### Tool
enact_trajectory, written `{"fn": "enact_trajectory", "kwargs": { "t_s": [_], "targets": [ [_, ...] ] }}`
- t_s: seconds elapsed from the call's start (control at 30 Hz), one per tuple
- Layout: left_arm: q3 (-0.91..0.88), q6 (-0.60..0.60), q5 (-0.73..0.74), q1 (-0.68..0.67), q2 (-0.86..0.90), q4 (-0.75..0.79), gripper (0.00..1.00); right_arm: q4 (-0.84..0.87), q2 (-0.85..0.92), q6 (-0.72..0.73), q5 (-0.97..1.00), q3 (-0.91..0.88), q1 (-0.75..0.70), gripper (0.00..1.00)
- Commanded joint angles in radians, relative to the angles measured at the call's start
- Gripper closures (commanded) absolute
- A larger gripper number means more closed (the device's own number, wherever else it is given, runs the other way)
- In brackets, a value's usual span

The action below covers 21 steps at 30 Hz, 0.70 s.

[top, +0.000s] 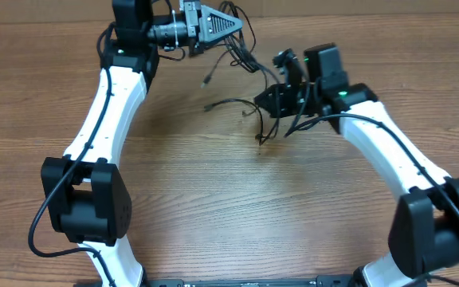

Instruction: Untangle cables

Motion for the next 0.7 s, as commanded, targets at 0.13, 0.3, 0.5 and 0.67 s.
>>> {"fn": "enact_trajectory", "kwargs": {
  "t_s": [0.13, 0.3, 0.5, 0.67],
  "targets": [
    [0.024, 0.37, 0.115, 0.032, -0.013, -0.002, 0.96, -0.023, -0.212, 0.048, -0.114, 0.011, -0.045, 0.96],
    [0.024, 0.523, 0.183, 0.042, -0.013, -0.02, 0.96, -0.033, -0.318, 0.073, -0.116, 0.011, -0.045, 0.96],
    [0.024, 0.625, 0.182, 0.063, -0.013, -0.135, 0.96, -0.103, -0.422, 0.101, -0.104, 0.012, -0.095, 0.96],
    [0.024, 0.693, 0.182, 0.064, -0.012, -0.215, 0.96, -0.23, -0.448, 0.103, -0.003, 0.012, -0.195, 0.96]
  ]
}}
